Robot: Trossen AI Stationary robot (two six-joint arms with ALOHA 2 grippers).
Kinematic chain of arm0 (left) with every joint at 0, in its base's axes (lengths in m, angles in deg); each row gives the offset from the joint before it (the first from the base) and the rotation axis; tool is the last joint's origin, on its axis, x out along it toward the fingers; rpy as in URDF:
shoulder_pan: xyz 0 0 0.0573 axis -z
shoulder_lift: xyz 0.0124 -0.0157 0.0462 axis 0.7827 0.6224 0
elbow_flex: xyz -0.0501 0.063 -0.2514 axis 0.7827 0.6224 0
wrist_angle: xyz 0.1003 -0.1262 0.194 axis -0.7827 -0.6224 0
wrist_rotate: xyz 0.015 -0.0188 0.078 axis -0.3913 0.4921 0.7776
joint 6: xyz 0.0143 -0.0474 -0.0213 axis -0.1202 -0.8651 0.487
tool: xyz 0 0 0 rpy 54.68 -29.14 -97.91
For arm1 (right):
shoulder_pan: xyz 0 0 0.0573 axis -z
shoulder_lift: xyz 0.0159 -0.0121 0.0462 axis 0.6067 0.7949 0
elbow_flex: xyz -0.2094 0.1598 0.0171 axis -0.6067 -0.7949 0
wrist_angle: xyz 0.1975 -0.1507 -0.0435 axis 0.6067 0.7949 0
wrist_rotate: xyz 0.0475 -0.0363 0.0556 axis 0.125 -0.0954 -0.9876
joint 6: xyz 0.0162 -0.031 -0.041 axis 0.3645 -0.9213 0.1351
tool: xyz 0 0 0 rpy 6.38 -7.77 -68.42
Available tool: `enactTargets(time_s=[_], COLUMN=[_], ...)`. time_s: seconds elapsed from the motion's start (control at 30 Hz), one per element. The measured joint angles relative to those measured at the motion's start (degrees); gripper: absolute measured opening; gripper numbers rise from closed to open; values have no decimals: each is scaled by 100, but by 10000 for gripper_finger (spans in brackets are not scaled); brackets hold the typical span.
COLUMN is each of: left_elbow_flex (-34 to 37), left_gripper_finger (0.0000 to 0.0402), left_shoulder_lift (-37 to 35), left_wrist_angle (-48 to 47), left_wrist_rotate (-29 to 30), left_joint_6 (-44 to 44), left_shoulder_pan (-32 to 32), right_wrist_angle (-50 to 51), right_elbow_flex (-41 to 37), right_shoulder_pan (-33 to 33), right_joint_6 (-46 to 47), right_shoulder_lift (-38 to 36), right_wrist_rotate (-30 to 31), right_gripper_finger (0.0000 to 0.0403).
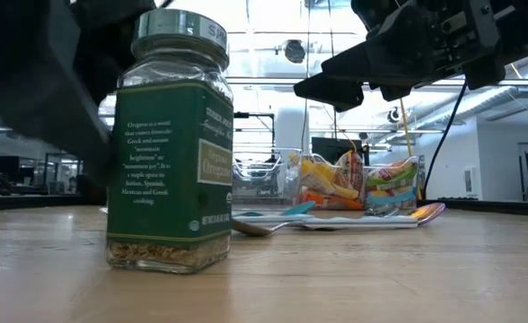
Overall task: Pick & Place Food Item
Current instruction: Put the green seasoning bottle into the left transparent bin
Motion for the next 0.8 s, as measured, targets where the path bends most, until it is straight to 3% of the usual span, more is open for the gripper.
enactTargets(time_s=[0.3, 0.4, 0.57, 0.8], left_elbow_flex=[-24, -349, -1439, -2529], left_gripper_finger=[365, 365, 365, 365], left_shoulder_lift=[-1228, -1460, -1336, -660], left_wrist_angle=[-1013, -1933, -3511, -3993], left_wrist_rotate=[335, 337, 489, 457], left_joint_6=[344, 387, 697, 1527], left_shoulder_pan=[0, -60, -209, -159], right_wrist_angle=[0, -11, -19, -15], right_elbow_flex=[0, 0, 0, 0], right_shoulder_pan=[0, 0, 0, 0], right_joint_6=[-5, -13, -17, 48], right_shoulder_lift=[2, 4, 4, 4], right_wrist_rotate=[-1, -1, 1, 1], right_gripper_finger=[254, 254, 254, 254])
